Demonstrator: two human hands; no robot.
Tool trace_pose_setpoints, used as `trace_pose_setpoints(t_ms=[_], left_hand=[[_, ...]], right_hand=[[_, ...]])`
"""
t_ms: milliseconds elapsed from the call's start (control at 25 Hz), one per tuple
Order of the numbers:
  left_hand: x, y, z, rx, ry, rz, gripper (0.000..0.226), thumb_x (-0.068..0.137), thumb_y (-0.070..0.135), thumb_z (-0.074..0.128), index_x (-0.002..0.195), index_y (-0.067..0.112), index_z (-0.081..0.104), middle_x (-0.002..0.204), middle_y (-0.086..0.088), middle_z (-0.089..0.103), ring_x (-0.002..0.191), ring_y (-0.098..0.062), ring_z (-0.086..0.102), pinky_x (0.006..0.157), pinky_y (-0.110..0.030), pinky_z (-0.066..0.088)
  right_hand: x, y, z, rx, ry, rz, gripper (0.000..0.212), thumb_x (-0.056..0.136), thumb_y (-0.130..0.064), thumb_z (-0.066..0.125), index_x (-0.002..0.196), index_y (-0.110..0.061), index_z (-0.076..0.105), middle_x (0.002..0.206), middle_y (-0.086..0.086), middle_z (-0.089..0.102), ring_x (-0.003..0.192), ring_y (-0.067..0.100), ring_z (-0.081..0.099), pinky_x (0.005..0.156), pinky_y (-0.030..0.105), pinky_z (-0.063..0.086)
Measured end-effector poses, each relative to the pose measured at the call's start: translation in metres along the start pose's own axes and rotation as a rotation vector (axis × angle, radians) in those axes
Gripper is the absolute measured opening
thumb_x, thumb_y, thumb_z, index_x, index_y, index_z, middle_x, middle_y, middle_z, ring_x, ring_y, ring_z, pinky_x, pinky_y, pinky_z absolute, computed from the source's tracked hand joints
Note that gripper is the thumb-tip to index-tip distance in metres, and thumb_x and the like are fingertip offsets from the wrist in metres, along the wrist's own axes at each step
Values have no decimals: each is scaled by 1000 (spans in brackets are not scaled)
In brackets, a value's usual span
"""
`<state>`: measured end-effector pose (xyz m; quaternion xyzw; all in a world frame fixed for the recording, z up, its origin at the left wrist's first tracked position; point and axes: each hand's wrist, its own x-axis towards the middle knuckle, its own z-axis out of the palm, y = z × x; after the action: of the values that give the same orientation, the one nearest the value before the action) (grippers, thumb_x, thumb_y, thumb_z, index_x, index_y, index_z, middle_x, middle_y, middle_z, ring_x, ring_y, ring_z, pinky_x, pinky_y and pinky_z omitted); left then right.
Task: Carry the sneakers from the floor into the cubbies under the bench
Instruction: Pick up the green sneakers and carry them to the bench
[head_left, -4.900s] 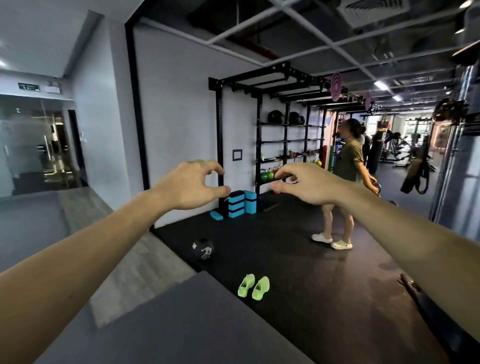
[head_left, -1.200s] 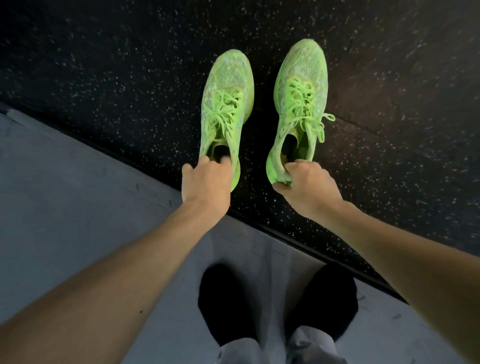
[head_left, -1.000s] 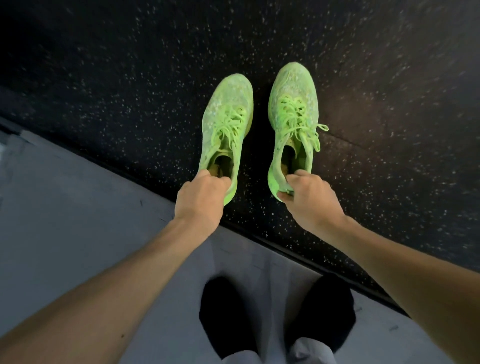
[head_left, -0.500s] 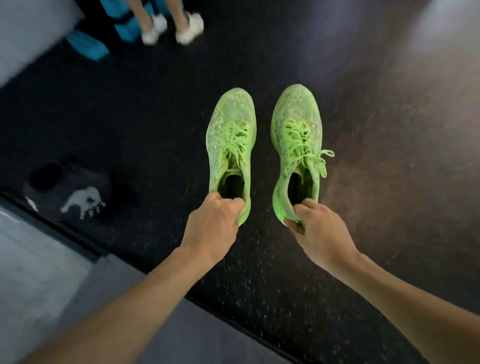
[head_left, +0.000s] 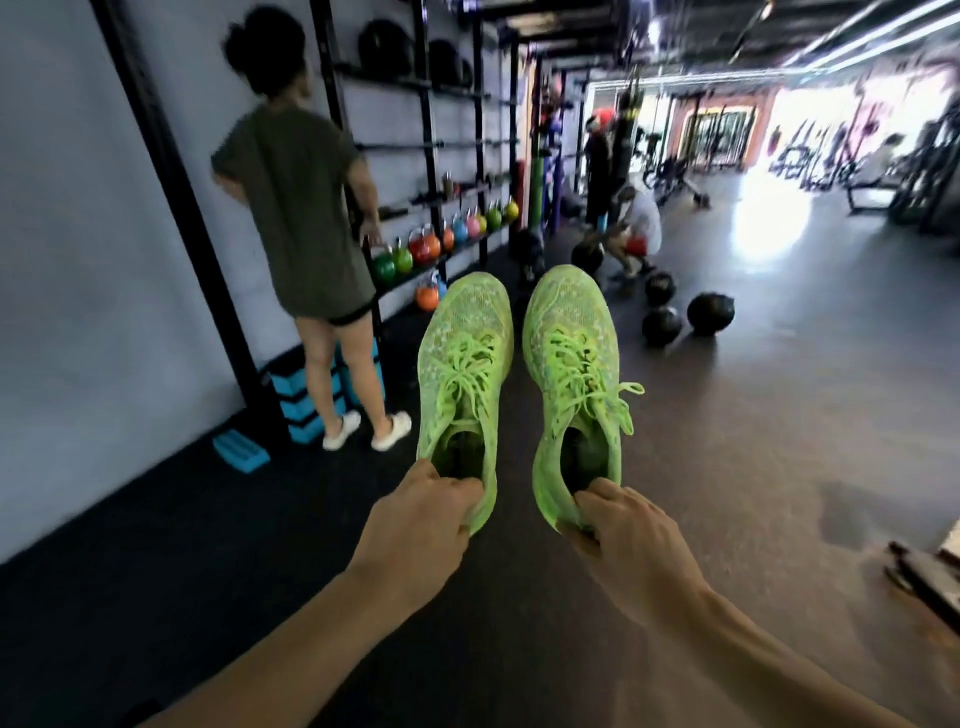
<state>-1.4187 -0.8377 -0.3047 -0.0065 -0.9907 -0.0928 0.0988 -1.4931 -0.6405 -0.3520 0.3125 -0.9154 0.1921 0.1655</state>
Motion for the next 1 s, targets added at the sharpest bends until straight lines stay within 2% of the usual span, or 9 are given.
trace_pose_setpoints(t_ms=[80,160,280,360,440,520,720,880,1000], left_hand=[[12,14,-61,13,70,27,7,89,20,54,92,23,48,92,6,44,89,-13,44,73,-32,47],[19,28,-109,1,121,29,17,88,21,54,81,25,39,88,5,41,81,-13,45,70,-31,47],[25,54,-179,77,197,59,23,88,26,54,81,31,32,97,5,47,92,-15,52,78,-31,40],[28,67,-214,116,260,91,24,87,27,54,80,32,32,95,5,47,94,-17,52,70,-31,31],[30,84,-249,99,292,168,31,83,23,57,73,30,28,84,2,41,84,-22,52,61,-30,30],[31,100,-271,75,312,235,30,82,20,59,73,29,31,79,0,40,78,-23,50,57,-30,31],[33,140,-300,12,413,417,32,80,22,63,73,29,33,84,-2,47,83,-25,53,59,-32,38],[26,174,-311,-85,484,576,22,76,25,67,77,23,45,83,-2,46,86,-30,55,63,-35,46],[9,211,-317,-161,486,743,24,75,24,68,75,21,44,81,-7,51,81,-35,57,61,-39,49]], right_hand=[[27,-13,-64,-32,40,-8,16,92,-36,54,93,-22,61,94,-7,55,92,19,57,70,29,40],[45,-24,-121,-79,76,-9,20,94,-38,50,96,-21,60,98,-6,55,96,19,56,72,31,41],[65,-38,-201,-134,148,-13,22,95,-40,48,98,-21,59,101,-6,55,100,19,55,70,30,37],[72,-44,-241,-168,183,-1,23,94,-41,48,95,-21,58,101,-5,55,100,21,56,68,30,36],[73,-52,-280,-182,223,-2,23,93,-41,51,90,-18,57,98,-2,56,97,25,58,67,32,40],[70,-62,-310,-182,248,16,23,92,-39,53,88,-16,57,97,0,57,95,28,58,70,36,45],[39,-77,-374,-333,307,104,20,93,-34,52,95,-15,57,106,5,56,102,31,56,75,37,44],[-11,-92,-412,-421,354,261,23,94,-35,52,90,-12,56,103,8,56,97,34,57,66,34,36],[-69,-104,-445,-513,376,412,24,94,-35,51,89,-12,55,102,9,55,94,35,56,65,35,36]])
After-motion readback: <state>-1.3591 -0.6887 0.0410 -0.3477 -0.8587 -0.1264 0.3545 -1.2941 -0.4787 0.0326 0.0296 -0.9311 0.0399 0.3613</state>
